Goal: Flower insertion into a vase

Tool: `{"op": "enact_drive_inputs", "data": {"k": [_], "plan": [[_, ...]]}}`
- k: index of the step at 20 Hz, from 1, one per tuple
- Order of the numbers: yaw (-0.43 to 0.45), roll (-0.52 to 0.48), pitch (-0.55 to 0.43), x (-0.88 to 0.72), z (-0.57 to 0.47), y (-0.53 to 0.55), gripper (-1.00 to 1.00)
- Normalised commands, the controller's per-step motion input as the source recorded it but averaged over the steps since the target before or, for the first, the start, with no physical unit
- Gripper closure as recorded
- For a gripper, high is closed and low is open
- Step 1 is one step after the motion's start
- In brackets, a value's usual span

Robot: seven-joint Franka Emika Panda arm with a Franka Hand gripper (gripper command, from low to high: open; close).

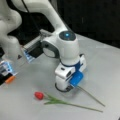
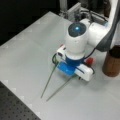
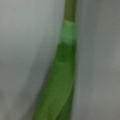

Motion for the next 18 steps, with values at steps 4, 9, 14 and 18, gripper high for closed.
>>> {"op": "enact_drive_inputs", "data": {"k": [4, 9, 14, 18], "plan": [[0.066, -0.151, -0.022, 0.17, -0.05, 0.01, -1.00], [0.068, -0.150, -0.023, 0.18, -0.03, 0.03, -1.00], [0.055, -0.121, -0.008, 0.19, -0.03, 0.05, -1.00], [0.045, -0.096, -0.028, 0.19, -0.05, 0.05, -1.00]]}}
